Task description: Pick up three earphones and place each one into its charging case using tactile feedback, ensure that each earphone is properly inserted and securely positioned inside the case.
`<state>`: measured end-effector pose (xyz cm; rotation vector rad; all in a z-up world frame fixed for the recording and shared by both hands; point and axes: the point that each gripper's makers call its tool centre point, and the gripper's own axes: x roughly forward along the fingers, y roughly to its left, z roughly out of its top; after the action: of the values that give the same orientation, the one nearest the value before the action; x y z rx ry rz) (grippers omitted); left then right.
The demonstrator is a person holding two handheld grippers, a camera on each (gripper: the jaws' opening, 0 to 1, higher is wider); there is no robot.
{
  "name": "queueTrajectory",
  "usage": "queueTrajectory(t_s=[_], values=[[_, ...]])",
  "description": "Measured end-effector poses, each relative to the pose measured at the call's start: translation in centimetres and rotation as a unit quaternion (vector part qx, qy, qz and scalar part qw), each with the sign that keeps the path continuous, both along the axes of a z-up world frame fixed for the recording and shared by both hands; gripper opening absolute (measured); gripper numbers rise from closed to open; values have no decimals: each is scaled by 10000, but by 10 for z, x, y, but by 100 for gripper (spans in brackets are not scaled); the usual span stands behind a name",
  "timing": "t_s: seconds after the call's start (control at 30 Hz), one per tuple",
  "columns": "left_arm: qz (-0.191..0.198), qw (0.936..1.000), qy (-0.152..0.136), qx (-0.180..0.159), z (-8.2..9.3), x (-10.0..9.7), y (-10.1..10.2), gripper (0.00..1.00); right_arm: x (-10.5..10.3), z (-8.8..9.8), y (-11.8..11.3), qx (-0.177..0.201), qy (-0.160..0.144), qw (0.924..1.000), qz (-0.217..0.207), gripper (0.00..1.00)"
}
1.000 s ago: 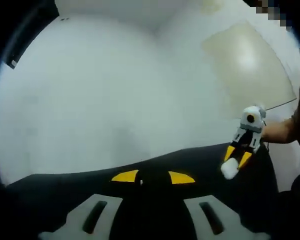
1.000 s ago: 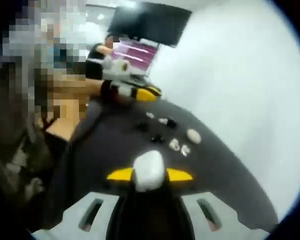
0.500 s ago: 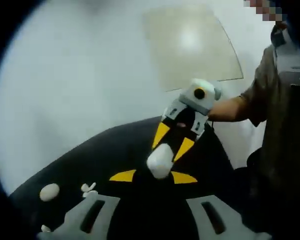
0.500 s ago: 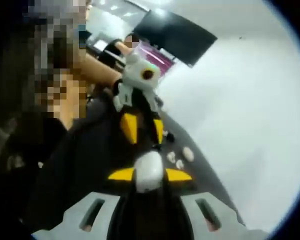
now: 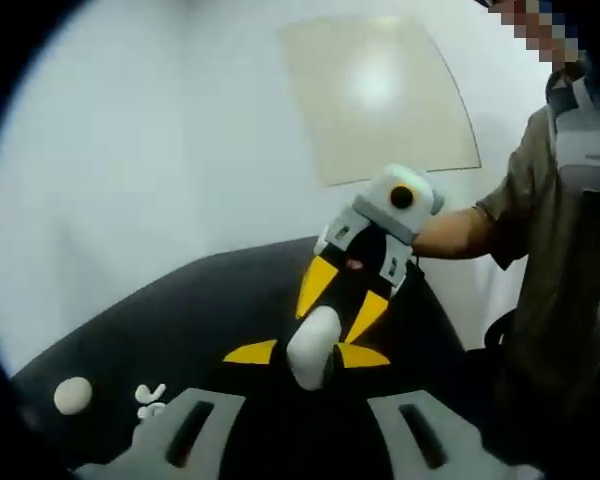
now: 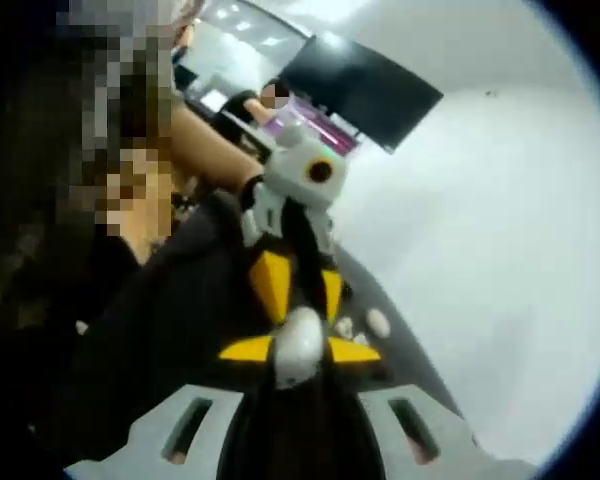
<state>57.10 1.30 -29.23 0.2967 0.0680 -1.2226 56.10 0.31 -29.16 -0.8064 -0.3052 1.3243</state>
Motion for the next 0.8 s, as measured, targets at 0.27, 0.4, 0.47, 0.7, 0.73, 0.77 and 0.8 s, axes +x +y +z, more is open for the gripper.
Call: queueTrajectory(t_s=[0.27,0.4,0.47,0.7,0.73,0.77,0.8], values=[[-21,9998,-11,-210,3,-2,1,15,3,-4,-1,305,1234,9919,-65,22],[-16,9997,-29,-222,2,-3,2,15,10,-3,-9,653,2342,9700,-71,24],[-12,9997,-42,-231,2,-3,2,15,14,0,-12,681,2724,9597,-75,24],[-31,9996,-96,-264,2,-6,2,14,16,-23,-9,128,3517,9359,-160,25],[-29,9996,-109,-265,2,-6,2,15,16,-26,-7,23,3563,9341,-234,25],[-25,9996,-115,-265,2,-6,2,15,15,-27,-3,-12,3591,9330,-243,25],[-18,9996,-118,-266,2,-6,2,15,13,-29,0,-61,3591,9330,-235,25]])
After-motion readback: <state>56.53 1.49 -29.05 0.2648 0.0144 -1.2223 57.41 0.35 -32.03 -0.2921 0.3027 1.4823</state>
